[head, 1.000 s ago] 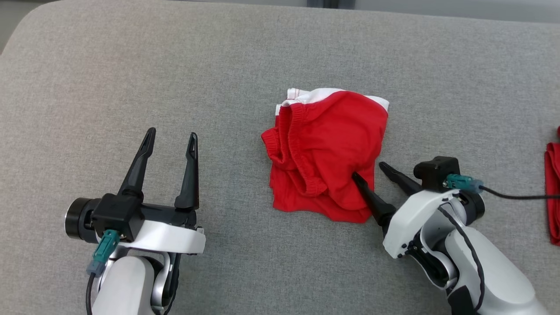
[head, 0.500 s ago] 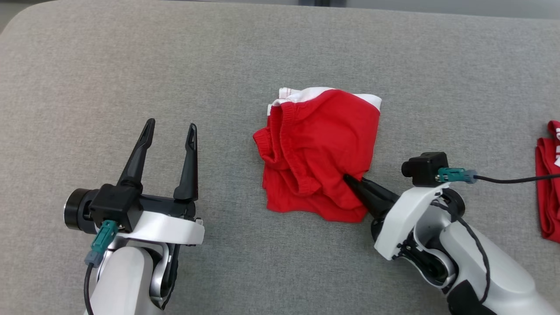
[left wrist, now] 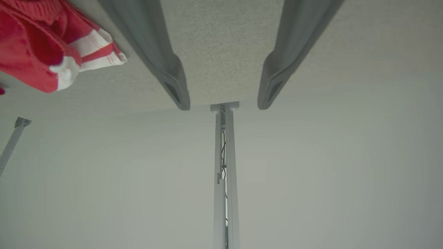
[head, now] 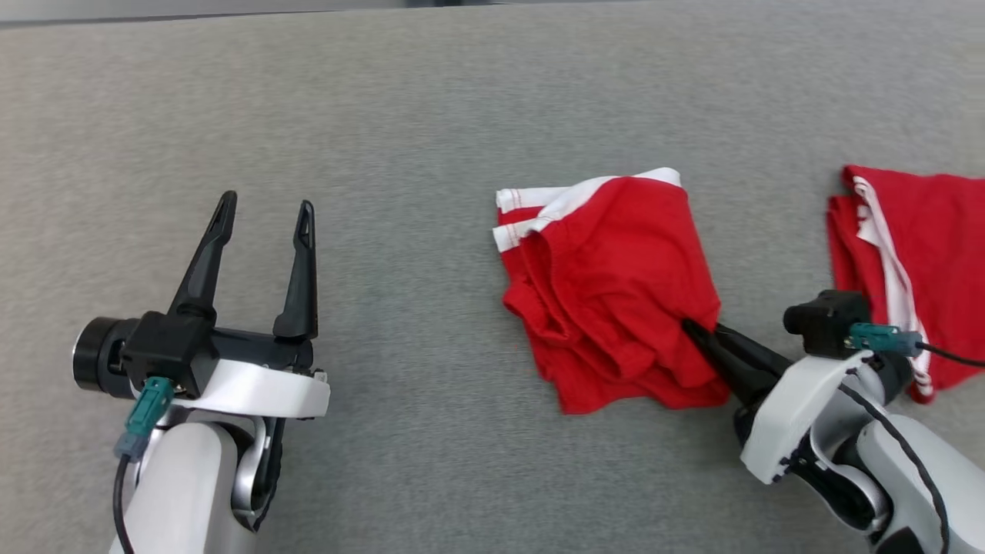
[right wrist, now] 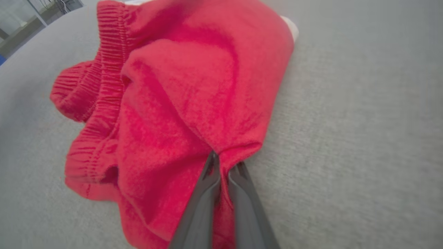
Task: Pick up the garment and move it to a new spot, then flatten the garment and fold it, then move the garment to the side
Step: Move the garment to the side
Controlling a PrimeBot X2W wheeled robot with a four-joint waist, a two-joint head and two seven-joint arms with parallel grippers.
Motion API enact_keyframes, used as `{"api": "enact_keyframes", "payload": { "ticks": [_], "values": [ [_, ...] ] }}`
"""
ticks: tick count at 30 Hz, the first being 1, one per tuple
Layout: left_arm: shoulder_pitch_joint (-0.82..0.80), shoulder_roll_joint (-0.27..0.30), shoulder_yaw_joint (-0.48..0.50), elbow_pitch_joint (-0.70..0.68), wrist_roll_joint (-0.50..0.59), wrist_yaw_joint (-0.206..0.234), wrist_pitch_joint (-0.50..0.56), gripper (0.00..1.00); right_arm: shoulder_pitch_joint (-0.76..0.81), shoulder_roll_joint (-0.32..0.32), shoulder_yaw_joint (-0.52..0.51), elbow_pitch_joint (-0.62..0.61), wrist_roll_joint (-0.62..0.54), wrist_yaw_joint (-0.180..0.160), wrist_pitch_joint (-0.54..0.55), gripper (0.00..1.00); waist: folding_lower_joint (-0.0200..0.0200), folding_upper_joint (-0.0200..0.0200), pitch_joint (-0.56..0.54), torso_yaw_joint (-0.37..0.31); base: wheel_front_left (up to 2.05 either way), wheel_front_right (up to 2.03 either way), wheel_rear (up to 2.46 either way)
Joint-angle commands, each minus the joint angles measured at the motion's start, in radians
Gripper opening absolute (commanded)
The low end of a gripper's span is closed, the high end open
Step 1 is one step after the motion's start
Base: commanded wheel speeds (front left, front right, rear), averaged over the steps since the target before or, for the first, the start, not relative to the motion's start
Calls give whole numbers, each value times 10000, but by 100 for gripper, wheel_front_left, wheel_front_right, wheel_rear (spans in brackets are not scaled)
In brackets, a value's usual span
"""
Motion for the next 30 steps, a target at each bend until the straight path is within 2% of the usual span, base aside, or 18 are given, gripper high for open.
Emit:
{"api": "enact_keyframes", "payload": {
  "ticks": [1,7,13,19,23,27,28,29,30],
  "values": [
    [-181,108,39,-93,85,54,35,100,151,-131,-111,-114,-204,0,-67,0,0,0,132,-702,0,0,0],
    [-395,438,7,-442,188,20,413,100,34,-625,-784,-125,-1517,0,-435,0,0,0,353,-2001,0,0,0],
    [-634,654,-106,-733,305,-64,800,100,-810,-891,-1031,63,-1949,0,-1185,0,0,0,648,-2810,0,0,0],
    [-820,776,-228,-876,364,-78,1011,100,-1634,-1354,-1096,751,-1791,0,-1690,0,0,0,920,-3045,0,0,0],
    [-918,793,-319,-895,309,-107,1030,100,-2047,-1761,-841,1847,-1309,0,-1807,0,0,0,1058,-2969,0,0,0],
    [-948,807,-326,-888,262,-77,1019,100,-2262,-1651,-447,2782,-653,0,-1719,0,0,0,1101,-2904,0,0,0],
    [-949,807,-345,-870,248,-74,1020,100,-2283,-1632,-313,3039,-568,0,-1667,3,0,0,1089,-2874,0,0,0],
    [-951,803,-360,-858,230,-73,1018,100,-2315,-1553,-286,3240,-349,0,-1690,40,0,0,1073,-2848,0,0,0],
    [-947,802,-361,-853,213,-62,1013,100,-2316,-1506,-277,3494,-178,0,-1658,100,0,0,1052,-2828,0,0,0]
  ]
}}
